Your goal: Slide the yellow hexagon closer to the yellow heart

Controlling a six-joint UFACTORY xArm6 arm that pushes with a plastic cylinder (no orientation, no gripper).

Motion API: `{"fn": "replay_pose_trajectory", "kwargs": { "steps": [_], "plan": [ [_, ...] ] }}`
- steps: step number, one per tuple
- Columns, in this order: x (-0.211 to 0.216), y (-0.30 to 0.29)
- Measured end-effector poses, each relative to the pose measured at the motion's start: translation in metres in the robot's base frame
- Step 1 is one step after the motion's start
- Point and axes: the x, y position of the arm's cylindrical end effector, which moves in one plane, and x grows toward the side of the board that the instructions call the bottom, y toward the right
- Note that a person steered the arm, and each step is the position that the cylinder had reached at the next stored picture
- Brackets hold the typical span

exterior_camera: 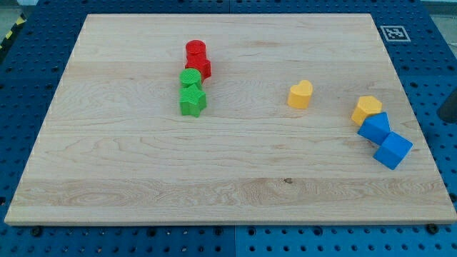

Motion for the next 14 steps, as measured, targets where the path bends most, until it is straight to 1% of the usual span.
{"fn": "replay_pose_trajectory", "kwargs": {
  "steps": [2, 4, 6, 7, 8, 10, 11, 12, 13, 14],
  "plan": [
    [0.002, -0.002],
    [0.002, -0.033],
    [0.009, -0.086],
    [0.009, -0.103],
    [-0.004, -0.12],
    [-0.001, -0.155],
    [-0.001, -0.16],
    [-0.017, -0.16],
    [-0.022, -0.16],
    [-0.022, -0.16]
  ]
}}
